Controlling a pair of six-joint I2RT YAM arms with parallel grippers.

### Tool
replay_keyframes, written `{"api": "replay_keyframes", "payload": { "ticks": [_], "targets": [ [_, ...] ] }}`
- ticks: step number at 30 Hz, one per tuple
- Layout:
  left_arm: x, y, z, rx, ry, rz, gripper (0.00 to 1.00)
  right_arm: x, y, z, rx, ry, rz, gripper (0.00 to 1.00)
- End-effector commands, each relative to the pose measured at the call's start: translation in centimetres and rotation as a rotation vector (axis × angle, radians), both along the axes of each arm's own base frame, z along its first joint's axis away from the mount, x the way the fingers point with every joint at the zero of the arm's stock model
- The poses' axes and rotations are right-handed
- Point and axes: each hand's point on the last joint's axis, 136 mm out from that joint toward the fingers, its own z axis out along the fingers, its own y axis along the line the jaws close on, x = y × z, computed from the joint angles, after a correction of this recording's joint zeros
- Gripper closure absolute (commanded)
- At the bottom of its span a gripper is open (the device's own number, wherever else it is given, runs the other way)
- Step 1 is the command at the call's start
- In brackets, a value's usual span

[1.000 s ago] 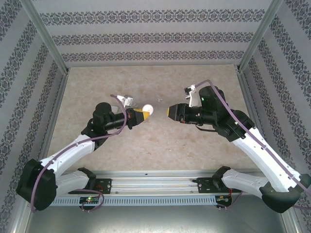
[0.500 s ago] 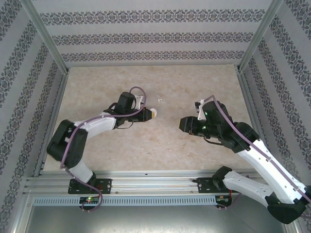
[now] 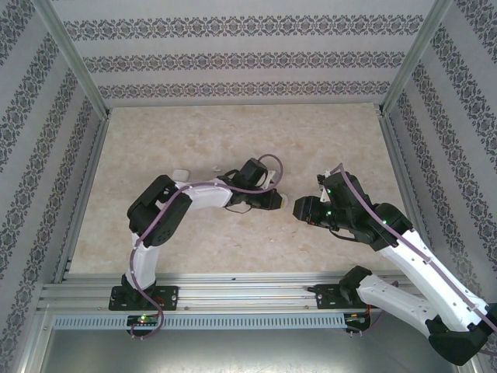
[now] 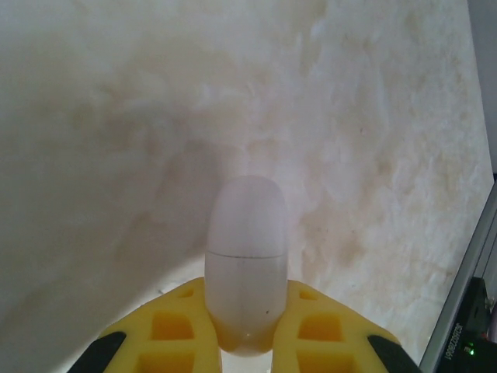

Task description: Insert the wireless bluetooth earbuds into the charging case

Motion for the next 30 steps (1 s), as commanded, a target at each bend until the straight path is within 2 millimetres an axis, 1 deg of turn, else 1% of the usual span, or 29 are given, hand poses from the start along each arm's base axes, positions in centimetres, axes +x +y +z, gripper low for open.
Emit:
{"api": "replay_keyframes", "payload": {
  "ticks": [1,4,7,10,14,16,20,23,26,30],
  "targets": [
    [-0.8,-1.4,-0.5,-0.016,0.035,-0.007,0.95,0.0,-0.8,-0.9,-0.025,0.013,-0.03,0.61],
    [-1.3,-1.0,-1.2,0.006,0.05,-0.003,0.88,0.0,-0.8,-1.0,-0.023,0.016,-0.03,0.61],
    [-1.3,-0.2,-0.9,0.039,0.024,-0.004,0.78,0.1,-0.7,-1.0,-0.021,0.018,-0.03,0.6],
    [-1.1,0.4,-0.1,0.072,-0.01,-0.026,0.7,0.1,-0.7,-0.9,-0.021,0.016,-0.03,0.59],
    [-0.3,2.0,1.2,0.134,-0.062,-0.048,0.59,0.2,-0.6,-0.7,-0.021,0.016,-0.031,0.58],
    [0.1,3.2,1.9,0.175,-0.088,-0.06,0.54,0.3,-0.6,-0.7,-0.023,0.017,-0.032,0.58],
    [1.4,5.9,3.8,0.239,-0.166,-0.046,0.51,0.5,-0.6,-0.6,-0.031,0.013,-0.035,0.58],
    [3.2,9.5,5.5,0.297,-0.214,0.015,0.49,0.9,-0.5,-0.5,-0.046,0.011,-0.031,0.57],
    [5.2,14.4,6.6,0.359,-0.237,0.107,0.47,1.6,0.0,-0.6,-0.063,0.021,-0.021,0.57],
    [7.4,22.0,7.2,0.444,-0.214,0.253,0.41,2.8,1.5,-1.1,-0.067,0.04,0.011,0.57]
  ]
}}
